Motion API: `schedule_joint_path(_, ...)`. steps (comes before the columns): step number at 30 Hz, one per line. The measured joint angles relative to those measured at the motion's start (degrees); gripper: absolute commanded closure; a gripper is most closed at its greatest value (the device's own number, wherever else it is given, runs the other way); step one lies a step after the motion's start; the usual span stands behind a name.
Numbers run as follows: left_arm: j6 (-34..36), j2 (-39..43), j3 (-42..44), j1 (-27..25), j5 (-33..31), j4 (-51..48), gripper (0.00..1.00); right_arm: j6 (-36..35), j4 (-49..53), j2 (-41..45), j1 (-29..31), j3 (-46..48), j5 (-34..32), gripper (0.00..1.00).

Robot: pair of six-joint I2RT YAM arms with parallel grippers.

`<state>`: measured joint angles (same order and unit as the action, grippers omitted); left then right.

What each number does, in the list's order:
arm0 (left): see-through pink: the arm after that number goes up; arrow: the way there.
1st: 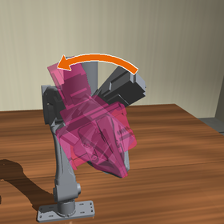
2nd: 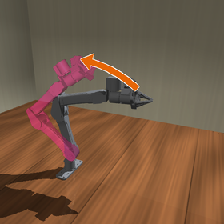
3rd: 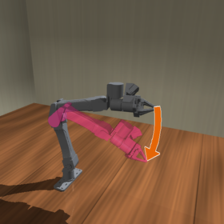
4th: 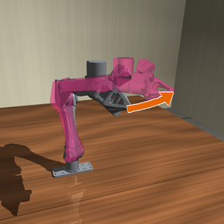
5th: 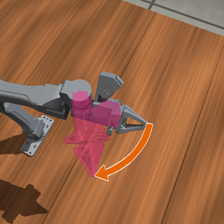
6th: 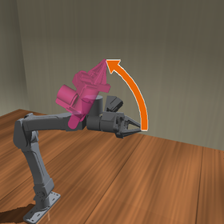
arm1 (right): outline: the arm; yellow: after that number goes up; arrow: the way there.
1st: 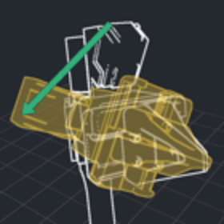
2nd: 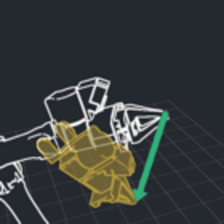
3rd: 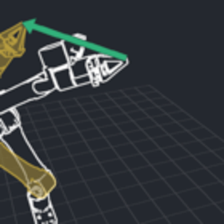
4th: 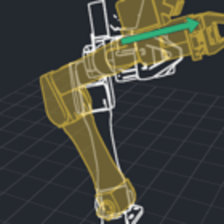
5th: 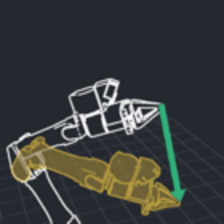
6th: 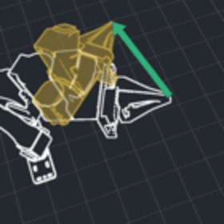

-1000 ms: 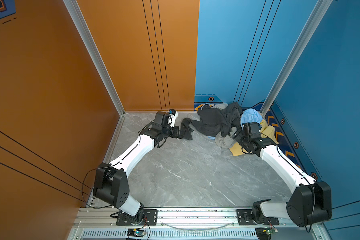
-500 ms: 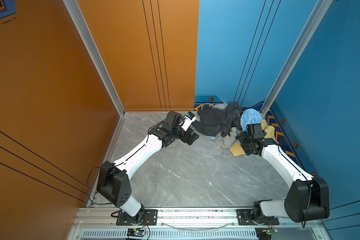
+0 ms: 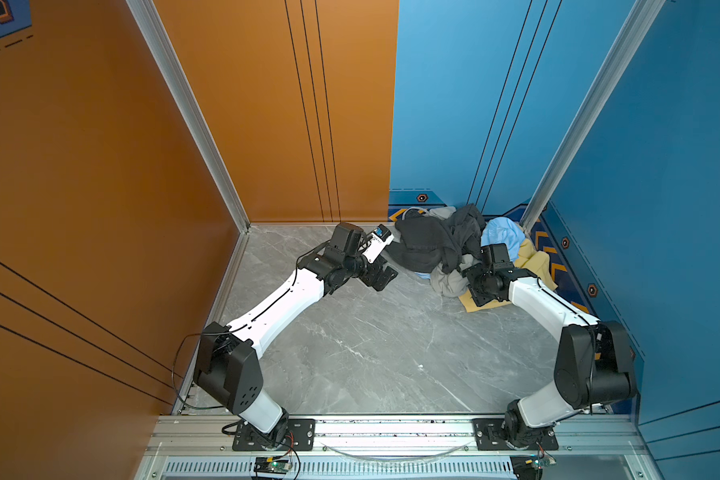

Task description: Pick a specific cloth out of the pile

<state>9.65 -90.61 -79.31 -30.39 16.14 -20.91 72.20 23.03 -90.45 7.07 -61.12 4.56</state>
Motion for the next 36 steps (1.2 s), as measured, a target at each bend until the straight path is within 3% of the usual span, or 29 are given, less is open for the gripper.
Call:
schedule_joint_path(13,-0.2,0.0,0.0,1.8,0.0,0.0,0.0,2.3,-4.0,-9.7,2.7,-3.6,0.2,0.47)
schedule_joint_path(15,-0.2,0.0,0.0,2.0,0.0,0.0,0.0,2.6,-4.0,-9.9,3.2,-3.5,0.0,0.62)
schedule_joint_path(17,-0.2,0.0,0.0,2.2,0.0,0.0,0.0,2.7,-4.3,-9.9,3.5,-3.5,-0.3,0.86)
schedule_joint_path(19,-0.3,0.0,0.0,2.3,0.0,0.0,0.0,2.5,-4.2,-9.9,3.7,-3.5,-0.5,1.0)
schedule_joint_path(36,-0.7,0.0,0.0,3.9,0.0,0.0,0.01,-7.5,1.3,1.8,3.7,-14.9,-13.9,1.0)
